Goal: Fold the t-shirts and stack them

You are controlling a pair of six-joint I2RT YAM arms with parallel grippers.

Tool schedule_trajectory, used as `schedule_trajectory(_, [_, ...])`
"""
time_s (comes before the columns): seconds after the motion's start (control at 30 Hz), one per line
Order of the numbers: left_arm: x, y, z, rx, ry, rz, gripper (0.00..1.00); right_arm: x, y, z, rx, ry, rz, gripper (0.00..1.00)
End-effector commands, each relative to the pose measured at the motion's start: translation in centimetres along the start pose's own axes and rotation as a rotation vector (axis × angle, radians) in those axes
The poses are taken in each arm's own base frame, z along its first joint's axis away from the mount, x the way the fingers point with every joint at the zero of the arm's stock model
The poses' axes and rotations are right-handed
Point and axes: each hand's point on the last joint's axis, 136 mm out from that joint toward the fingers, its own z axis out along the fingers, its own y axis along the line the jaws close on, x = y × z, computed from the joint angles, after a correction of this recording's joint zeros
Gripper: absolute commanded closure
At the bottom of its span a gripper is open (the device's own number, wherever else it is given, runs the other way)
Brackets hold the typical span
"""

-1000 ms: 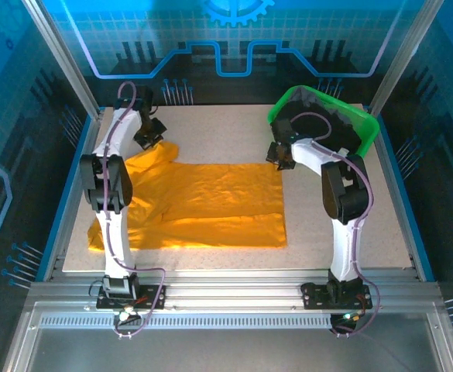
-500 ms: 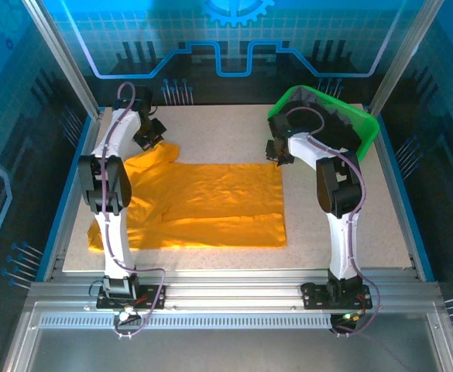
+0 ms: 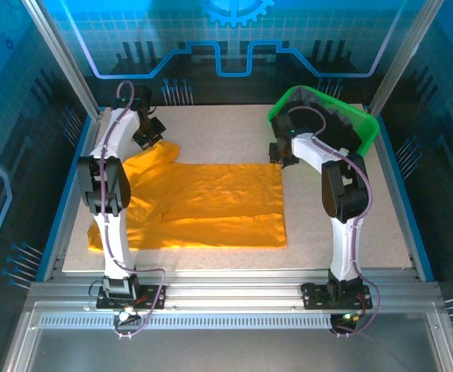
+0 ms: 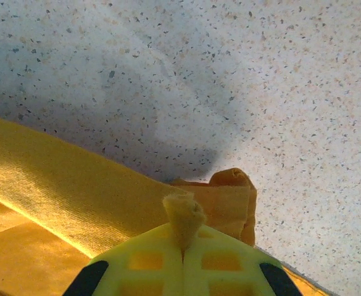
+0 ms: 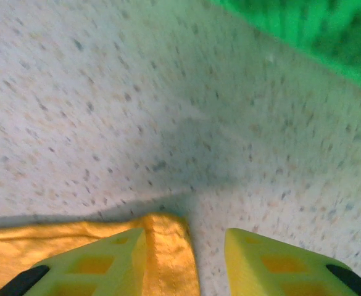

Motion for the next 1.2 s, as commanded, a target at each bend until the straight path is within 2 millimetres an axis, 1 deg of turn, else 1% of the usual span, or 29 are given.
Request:
schedule_trajectory(0.0, [0.2, -1.0, -2.8, 0.048, -0.013, 0.015, 1.00, -3.7, -1.8, -0.6, 0.051, -0.050, -0.025, 0.61])
schedule_trajectory(0.1, [0.2, -0.9, -2.8, 0.046, -0.011, 0.014, 1.00, -4.9, -3.8, 0.3, 0.075, -0.031, 0.053, 0.61])
schedule_trajectory(0.2, [0.4, -0.8, -3.0, 0.045, -0.009, 0.016, 1.00, -5.7, -5.9, 1.1, 0.124, 0.008, 0.108, 0.62])
schedule_trajectory(0.3, [0.4, -0.8, -3.3, 0.046, -0.013, 0.020, 1.00, -6.5, -8.5, 0.5, 0.168, 0.015, 0.175, 0.63])
schedule_trajectory(0.37, [0.4, -0.8, -3.4, 0.046, -0.012, 0.024, 1.00, -6.3, -10.3, 0.8, 0.189, 0.028, 0.219, 0.63])
schedule_trajectory(0.43, [0.5, -0.7, -3.5, 0.046, -0.011, 0.024, 1.00, -6.4, -11.1, 0.3, 0.184, 0.019, 0.240, 0.63])
schedule_trajectory(0.5, [0.5, -0.7, -3.4, 0.046, -0.011, 0.025, 1.00, -6.9, -10.5, -0.6, 0.147, -0.018, 0.213, 0.62])
schedule_trajectory(0.6, [0.5, -0.7, -3.4, 0.047, -0.014, 0.023, 1.00, -7.4, -7.7, -2.9, 0.082, -0.090, 0.124, 0.61])
schedule_trajectory(0.67, [0.5, -0.6, -3.2, 0.045, -0.014, 0.022, 1.00, -6.8, -5.7, -4.3, 0.039, -0.119, 0.091, 0.59])
schedule_trajectory(0.7, [0.5, -0.6, -3.1, 0.043, -0.012, 0.022, 1.00, -6.2, -4.9, -4.7, 0.026, -0.122, 0.085, 0.59])
schedule_trajectory(0.8, [0.6, -0.5, -2.8, 0.044, -0.009, 0.018, 1.00, -4.0, -2.6, -5.2, -0.048, -0.118, 0.105, 0.57])
schedule_trajectory(0.87, [0.7, -0.4, -2.7, 0.042, -0.007, 0.017, 1.00, -2.6, -1.2, -4.6, -0.099, -0.095, 0.136, 0.55])
schedule_trajectory(0.93, [0.8, -0.4, -2.6, 0.041, -0.005, 0.015, 1.00, -1.2, -0.5, -3.4, -0.115, -0.056, 0.164, 0.54])
schedule_trajectory(1.03, [0.8, -0.3, -2.6, 0.040, -0.003, 0.014, 1.00, 0.2, 0.0, -1.2, -0.122, -0.002, 0.226, 0.54])
schedule_trajectory(1.17, [0.9, -0.2, -2.8, 0.040, -0.002, 0.018, 1.00, 1.2, 0.0, 1.0, -0.101, 0.033, 0.270, 0.55])
